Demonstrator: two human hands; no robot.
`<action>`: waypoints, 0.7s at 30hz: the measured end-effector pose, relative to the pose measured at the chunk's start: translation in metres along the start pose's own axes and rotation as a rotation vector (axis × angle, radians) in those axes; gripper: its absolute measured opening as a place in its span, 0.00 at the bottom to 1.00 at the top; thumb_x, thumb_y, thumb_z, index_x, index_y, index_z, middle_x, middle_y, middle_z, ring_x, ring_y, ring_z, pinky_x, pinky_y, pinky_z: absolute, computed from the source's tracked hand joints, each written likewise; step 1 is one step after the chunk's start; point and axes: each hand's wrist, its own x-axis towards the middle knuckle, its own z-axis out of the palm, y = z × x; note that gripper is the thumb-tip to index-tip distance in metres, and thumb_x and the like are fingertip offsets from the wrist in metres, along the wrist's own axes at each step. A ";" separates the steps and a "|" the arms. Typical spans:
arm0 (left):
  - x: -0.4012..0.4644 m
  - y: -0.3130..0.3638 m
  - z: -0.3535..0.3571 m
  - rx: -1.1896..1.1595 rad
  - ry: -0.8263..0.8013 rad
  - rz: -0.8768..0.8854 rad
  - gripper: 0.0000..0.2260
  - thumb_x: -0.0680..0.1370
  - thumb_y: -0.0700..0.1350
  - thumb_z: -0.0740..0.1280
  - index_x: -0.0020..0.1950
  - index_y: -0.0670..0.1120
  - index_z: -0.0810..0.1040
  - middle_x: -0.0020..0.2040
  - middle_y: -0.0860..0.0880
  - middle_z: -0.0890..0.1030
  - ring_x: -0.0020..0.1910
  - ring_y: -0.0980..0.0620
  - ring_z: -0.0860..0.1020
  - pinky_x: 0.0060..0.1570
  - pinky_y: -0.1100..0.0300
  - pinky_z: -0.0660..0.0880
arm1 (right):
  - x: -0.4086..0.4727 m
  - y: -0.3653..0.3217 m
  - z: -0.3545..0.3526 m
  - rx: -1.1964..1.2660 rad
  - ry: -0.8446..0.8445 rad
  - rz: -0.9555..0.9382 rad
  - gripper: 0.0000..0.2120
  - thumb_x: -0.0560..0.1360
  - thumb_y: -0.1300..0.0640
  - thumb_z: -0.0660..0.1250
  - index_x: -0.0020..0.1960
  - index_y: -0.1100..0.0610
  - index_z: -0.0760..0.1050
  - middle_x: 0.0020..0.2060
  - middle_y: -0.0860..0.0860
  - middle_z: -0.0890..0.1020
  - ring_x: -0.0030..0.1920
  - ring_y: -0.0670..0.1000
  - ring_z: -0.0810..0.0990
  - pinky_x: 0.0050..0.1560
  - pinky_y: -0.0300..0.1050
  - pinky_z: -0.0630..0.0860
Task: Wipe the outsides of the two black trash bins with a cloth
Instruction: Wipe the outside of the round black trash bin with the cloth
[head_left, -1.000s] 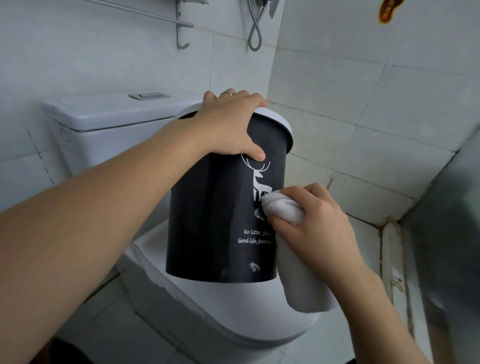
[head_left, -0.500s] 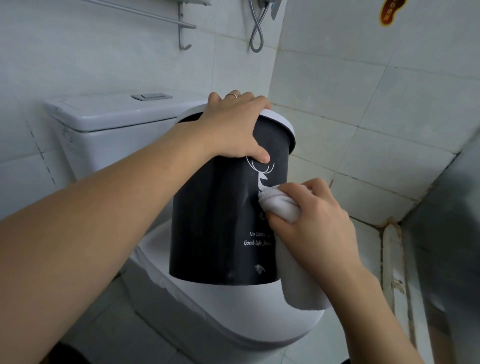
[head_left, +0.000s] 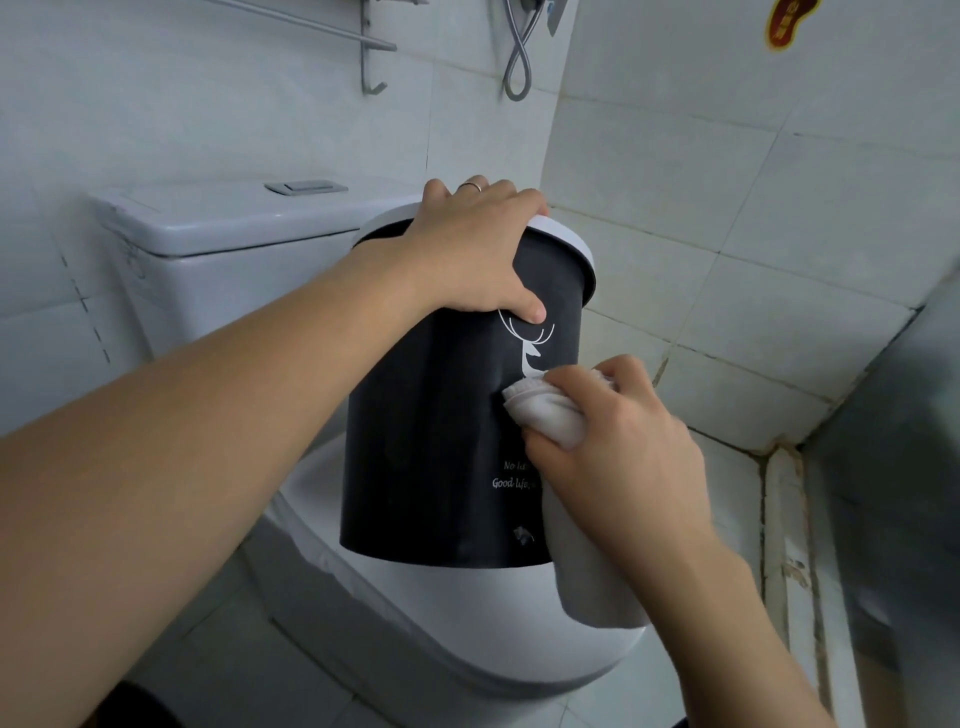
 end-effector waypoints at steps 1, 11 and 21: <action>0.001 0.001 0.000 0.002 0.003 0.004 0.40 0.65 0.65 0.75 0.72 0.54 0.65 0.65 0.52 0.72 0.67 0.48 0.66 0.61 0.48 0.61 | -0.003 -0.004 0.001 -0.012 -0.002 -0.029 0.11 0.71 0.46 0.67 0.53 0.41 0.76 0.50 0.45 0.71 0.38 0.53 0.73 0.32 0.43 0.65; 0.000 0.000 0.000 0.016 0.001 -0.010 0.40 0.65 0.66 0.74 0.72 0.54 0.65 0.65 0.52 0.71 0.67 0.47 0.66 0.60 0.48 0.61 | 0.007 0.017 -0.001 -0.014 -0.035 0.085 0.10 0.72 0.45 0.66 0.54 0.41 0.75 0.48 0.45 0.69 0.38 0.54 0.71 0.34 0.45 0.65; 0.000 0.001 0.000 0.037 -0.001 -0.007 0.40 0.65 0.66 0.74 0.73 0.54 0.65 0.65 0.51 0.71 0.67 0.46 0.66 0.61 0.47 0.61 | 0.003 0.007 0.002 -0.061 -0.042 -0.008 0.11 0.72 0.46 0.67 0.53 0.41 0.75 0.50 0.46 0.70 0.38 0.53 0.73 0.31 0.43 0.65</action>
